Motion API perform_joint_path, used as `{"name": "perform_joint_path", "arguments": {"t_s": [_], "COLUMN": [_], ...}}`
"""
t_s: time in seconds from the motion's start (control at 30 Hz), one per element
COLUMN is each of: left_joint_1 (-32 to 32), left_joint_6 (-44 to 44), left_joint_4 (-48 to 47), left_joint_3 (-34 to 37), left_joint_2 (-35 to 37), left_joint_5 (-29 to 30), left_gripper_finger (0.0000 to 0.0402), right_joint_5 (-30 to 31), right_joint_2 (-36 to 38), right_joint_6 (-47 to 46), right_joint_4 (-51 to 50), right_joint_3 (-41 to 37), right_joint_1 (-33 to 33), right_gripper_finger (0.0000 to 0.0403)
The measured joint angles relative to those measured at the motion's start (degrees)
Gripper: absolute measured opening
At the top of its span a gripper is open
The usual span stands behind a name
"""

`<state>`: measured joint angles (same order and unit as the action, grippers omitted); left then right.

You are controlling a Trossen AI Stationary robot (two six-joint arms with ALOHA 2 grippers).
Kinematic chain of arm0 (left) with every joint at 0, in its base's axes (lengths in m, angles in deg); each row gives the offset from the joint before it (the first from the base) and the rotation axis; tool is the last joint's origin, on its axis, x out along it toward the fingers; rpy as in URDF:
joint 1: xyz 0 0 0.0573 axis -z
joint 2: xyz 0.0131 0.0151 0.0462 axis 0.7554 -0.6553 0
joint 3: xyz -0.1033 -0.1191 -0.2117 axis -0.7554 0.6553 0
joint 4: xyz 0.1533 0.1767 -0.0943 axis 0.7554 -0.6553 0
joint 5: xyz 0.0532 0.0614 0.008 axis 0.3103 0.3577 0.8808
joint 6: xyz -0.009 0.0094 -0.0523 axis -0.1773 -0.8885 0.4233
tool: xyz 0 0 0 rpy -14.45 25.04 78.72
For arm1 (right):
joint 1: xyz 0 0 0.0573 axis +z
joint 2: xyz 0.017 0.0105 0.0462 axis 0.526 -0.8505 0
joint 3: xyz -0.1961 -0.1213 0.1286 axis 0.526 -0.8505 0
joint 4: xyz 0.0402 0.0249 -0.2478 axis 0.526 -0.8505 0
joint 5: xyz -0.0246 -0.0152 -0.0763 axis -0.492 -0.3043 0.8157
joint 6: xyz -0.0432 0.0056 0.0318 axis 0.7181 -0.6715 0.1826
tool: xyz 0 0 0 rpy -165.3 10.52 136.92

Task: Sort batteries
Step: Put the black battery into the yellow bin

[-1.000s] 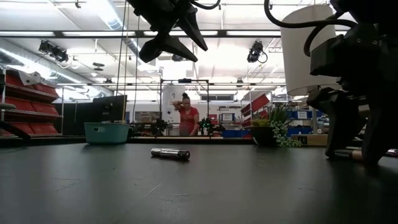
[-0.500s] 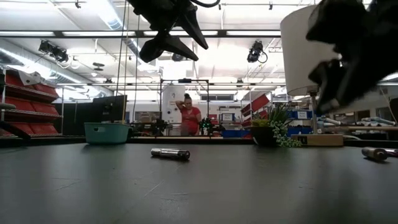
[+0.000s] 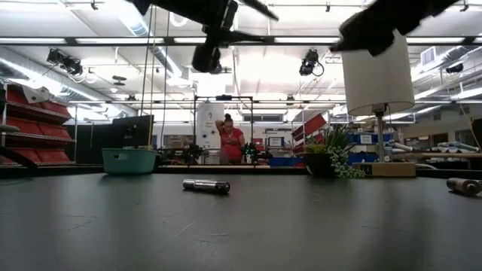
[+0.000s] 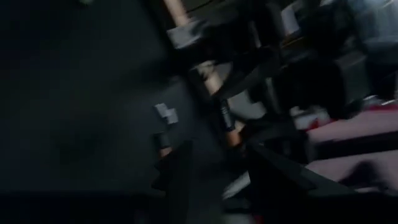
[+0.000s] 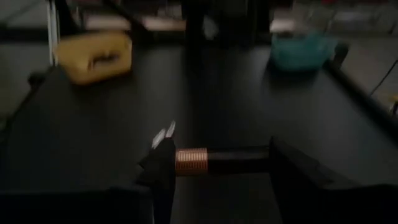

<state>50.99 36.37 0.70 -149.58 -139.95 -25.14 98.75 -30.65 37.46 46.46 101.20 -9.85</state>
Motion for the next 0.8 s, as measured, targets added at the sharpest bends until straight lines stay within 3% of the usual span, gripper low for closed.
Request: {"name": "perform_joint_path", "arguments": {"t_s": [0.17,0.43,0.63,0.8], "left_joint_1": [0.0,0.0,0.0,0.0], "left_joint_6": [5.4,8.2,10.8,11.2], "left_joint_4": [12.7,14.5,25.5,27.1], "left_joint_3": [3.7,3.9,3.8,1.4], "left_joint_2": [0.0,-1.4,-6.4,-10.2], "left_joint_5": [0.1,0.5,0.4,0.0], "left_gripper_finger": [0.0162,0.0164,0.0166,0.0166], "right_joint_5": [0.5,0.0,-4.3,-4.7], "right_joint_2": [0.0,-0.1,-1.3,-2.1], "right_joint_6": [5.1,8.1,8.4,8.4], "right_joint_4": [8.4,14.2,14.7,15.8], "right_joint_3": [0.0,0.1,0.1,0.1], "right_joint_1": [-1.6,-5.4,-8.0,-8.2], "right_gripper_finger": [0.0198,0.0198,0.0198,0.0198]}}
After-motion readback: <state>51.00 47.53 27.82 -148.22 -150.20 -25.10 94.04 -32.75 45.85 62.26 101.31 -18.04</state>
